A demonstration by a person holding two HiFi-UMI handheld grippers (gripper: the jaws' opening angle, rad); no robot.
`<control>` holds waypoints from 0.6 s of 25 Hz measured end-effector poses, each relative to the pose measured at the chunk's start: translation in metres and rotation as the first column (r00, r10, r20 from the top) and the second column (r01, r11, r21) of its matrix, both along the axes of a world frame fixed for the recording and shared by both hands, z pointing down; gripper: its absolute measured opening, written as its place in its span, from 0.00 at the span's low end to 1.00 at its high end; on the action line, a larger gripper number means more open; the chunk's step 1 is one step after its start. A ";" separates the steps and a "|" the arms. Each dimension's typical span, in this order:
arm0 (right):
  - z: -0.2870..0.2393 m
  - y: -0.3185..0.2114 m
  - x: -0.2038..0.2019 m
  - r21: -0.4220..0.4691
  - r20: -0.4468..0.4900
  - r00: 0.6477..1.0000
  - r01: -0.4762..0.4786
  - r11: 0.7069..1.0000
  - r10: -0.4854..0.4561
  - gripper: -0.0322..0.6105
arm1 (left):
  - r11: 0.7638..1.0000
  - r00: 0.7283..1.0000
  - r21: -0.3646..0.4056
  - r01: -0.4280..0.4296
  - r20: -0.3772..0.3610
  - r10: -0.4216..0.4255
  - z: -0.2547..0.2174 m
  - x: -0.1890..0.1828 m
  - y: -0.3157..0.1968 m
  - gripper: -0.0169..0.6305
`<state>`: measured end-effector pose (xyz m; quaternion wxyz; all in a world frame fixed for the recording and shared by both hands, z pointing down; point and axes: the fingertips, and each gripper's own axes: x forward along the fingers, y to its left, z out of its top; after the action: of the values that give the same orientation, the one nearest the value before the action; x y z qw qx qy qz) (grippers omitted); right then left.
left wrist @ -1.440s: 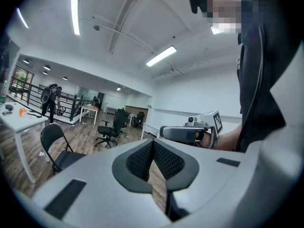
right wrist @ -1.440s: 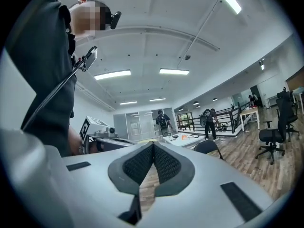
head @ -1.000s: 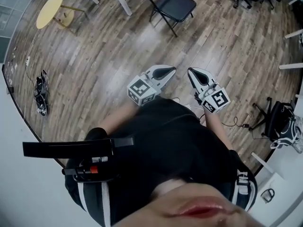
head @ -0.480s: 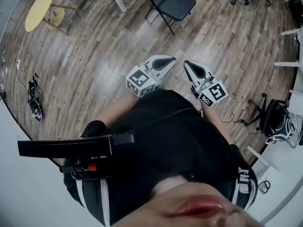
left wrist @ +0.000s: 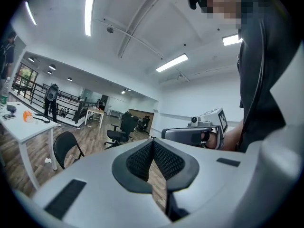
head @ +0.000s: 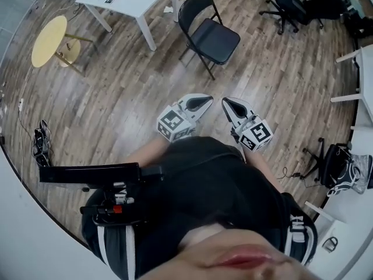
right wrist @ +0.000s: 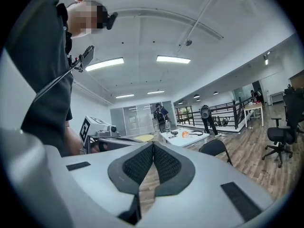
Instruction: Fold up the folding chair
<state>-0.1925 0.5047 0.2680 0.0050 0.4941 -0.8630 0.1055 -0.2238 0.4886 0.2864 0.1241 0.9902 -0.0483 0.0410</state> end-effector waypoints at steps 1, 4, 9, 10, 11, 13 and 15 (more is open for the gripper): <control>0.001 -0.007 -0.001 0.001 0.005 1.000 -0.010 1.000 0.010 0.07 | 1.000 1.000 -0.001 -0.001 0.011 0.001 0.003 -0.002 -0.007 0.03; 0.002 -0.022 0.002 0.002 0.015 1.000 -0.026 1.000 0.026 0.07 | 1.000 1.000 -0.006 -0.002 0.006 0.002 0.002 0.001 -0.022 0.03; 0.005 -0.043 0.022 0.021 0.015 1.000 -0.013 1.000 0.013 0.07 | 1.000 1.000 -0.016 0.017 0.003 -0.017 0.004 0.022 -0.045 0.03; 0.006 -0.048 0.030 0.027 0.019 1.000 -0.010 1.000 0.010 0.07 | 1.000 1.000 -0.014 0.022 0.004 -0.022 0.005 0.028 -0.050 0.03; 0.006 -0.053 0.038 0.035 0.023 1.000 -0.007 0.999 0.007 0.07 | 1.000 1.000 -0.007 0.027 0.006 -0.027 0.005 0.035 -0.056 0.03; 0.006 -0.065 0.056 0.052 0.026 1.000 -0.001 0.999 0.000 0.07 | 0.999 0.999 0.010 0.041 0.007 -0.041 0.002 0.051 -0.068 0.03; 0.006 -0.077 0.075 0.066 0.032 0.999 0.010 0.998 -0.012 0.07 | 0.998 0.998 0.018 0.064 0.004 -0.064 -0.002 0.069 -0.080 0.03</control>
<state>-0.1178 0.4273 0.2741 -0.0245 0.4877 -0.8685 0.0848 -0.1551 0.4082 0.2842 0.1162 0.9892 -0.0805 0.0387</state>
